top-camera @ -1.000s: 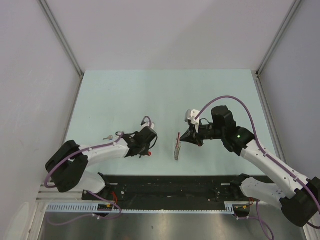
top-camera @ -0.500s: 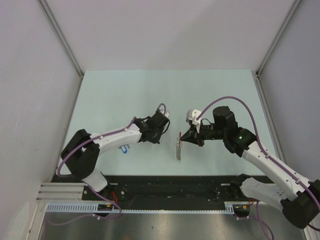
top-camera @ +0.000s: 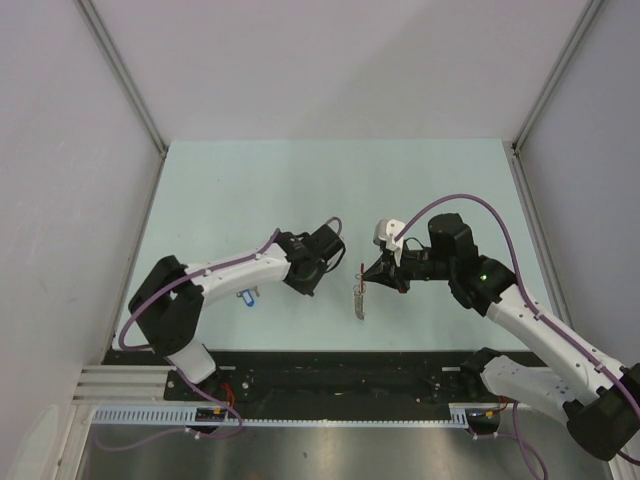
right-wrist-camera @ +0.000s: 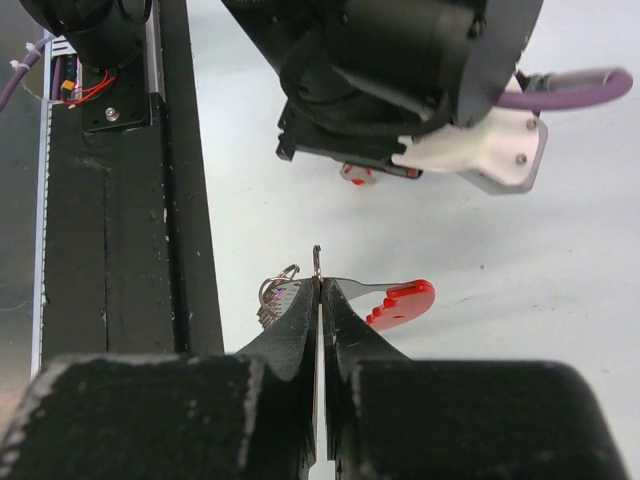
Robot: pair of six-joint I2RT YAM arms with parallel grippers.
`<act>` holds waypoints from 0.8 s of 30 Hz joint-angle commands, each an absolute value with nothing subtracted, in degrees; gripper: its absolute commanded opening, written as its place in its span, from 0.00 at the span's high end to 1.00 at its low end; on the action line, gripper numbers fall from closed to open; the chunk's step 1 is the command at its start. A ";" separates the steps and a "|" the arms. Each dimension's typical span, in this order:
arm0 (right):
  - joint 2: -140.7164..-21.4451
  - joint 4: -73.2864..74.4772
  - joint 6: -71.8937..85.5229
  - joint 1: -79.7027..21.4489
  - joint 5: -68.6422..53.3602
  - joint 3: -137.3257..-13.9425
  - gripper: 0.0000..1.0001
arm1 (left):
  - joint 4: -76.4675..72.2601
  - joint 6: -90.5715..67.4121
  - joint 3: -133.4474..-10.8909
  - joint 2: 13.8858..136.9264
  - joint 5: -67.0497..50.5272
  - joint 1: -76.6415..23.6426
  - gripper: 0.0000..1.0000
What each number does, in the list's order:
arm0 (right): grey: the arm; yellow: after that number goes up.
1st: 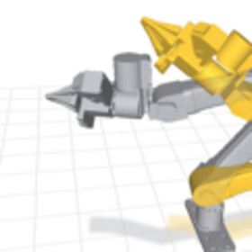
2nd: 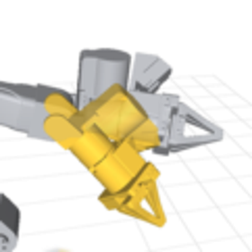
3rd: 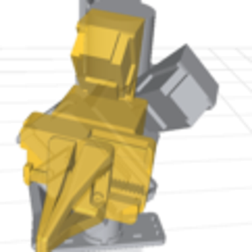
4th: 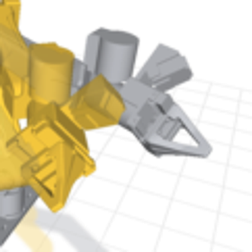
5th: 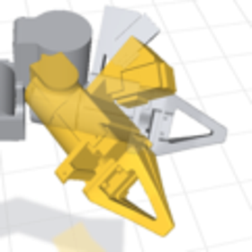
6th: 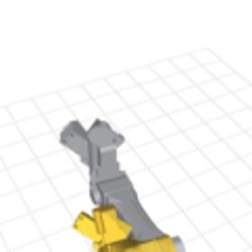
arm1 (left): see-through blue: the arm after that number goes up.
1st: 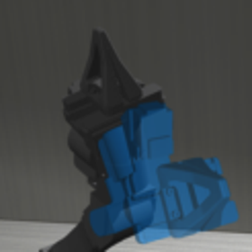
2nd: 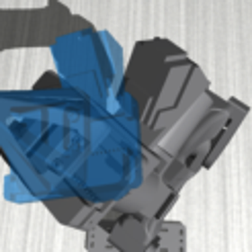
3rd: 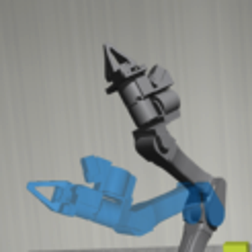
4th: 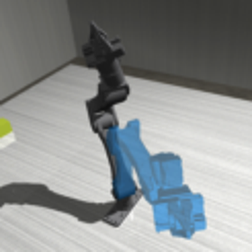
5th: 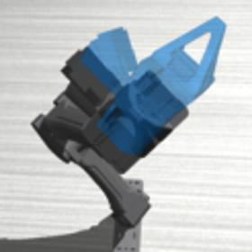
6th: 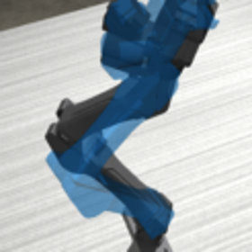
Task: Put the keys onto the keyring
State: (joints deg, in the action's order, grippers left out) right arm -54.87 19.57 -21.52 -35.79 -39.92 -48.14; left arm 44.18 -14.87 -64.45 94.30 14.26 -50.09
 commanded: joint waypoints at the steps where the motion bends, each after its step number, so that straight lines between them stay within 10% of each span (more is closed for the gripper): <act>1: -53.97 18.63 -21.71 -36.12 -39.81 -50.27 1.00 | 49.83 -13.36 -63.98 91.05 17.04 -50.19 1.00; 24: -49.92 22.67 -21.36 -36.56 -36.21 -50.19 1.00 | 37.44 5.09 -81.82 110.12 8.80 -54.14 0.91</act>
